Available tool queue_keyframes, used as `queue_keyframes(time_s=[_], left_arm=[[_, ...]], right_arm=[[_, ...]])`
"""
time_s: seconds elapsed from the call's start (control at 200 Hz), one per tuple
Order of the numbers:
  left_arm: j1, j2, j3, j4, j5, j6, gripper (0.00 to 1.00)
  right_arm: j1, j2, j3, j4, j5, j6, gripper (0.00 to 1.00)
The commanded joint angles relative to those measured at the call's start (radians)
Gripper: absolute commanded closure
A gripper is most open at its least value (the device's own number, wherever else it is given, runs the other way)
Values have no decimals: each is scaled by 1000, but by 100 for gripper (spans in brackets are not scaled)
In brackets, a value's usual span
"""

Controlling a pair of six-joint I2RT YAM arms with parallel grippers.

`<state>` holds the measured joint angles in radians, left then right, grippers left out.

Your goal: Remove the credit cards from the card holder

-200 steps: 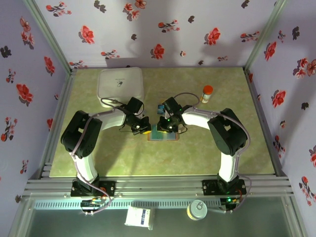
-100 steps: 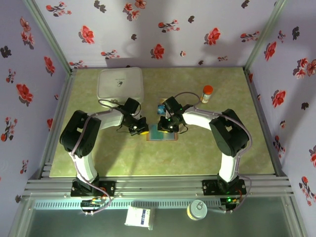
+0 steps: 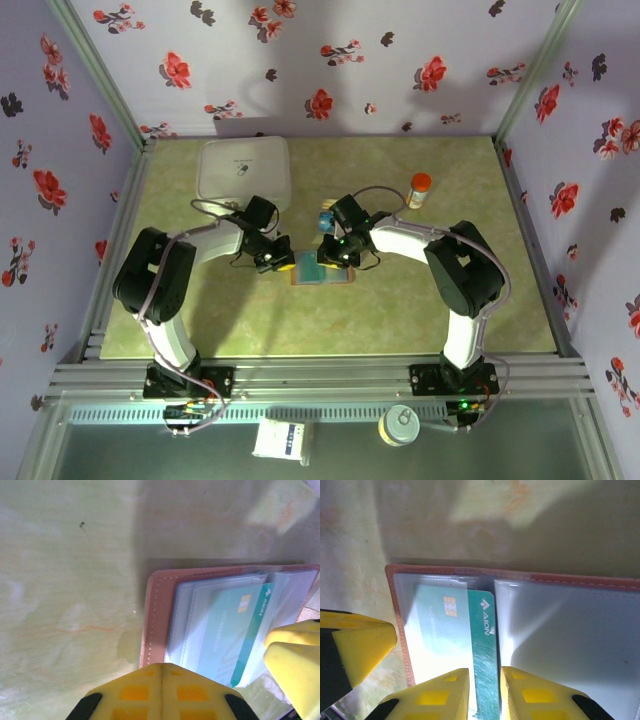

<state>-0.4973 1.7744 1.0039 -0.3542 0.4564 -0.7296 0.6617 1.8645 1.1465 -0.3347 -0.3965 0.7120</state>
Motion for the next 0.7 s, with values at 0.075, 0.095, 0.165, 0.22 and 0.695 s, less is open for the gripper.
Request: queue_keyframes(time_s=[0.075,0.095,0.165,0.22,0.695], left_arm=[[-24,-18,44,-29,12,-7,100],[-29,-14,47,-28,13,-8,100],[-47,0,58,-24,15,-12,100],[-56,13,66,-20,18,-14,100],[-70,78,70,-80,-39,33,100]], right_arm=[[6,-8,21,28,-25,21,77],[6,-6,22,29,-27,21,77],[7,-1,26,32,-31,22,77],[7,5,28,35,-35,23,77],[15,52,37,50,-58,28,78]])
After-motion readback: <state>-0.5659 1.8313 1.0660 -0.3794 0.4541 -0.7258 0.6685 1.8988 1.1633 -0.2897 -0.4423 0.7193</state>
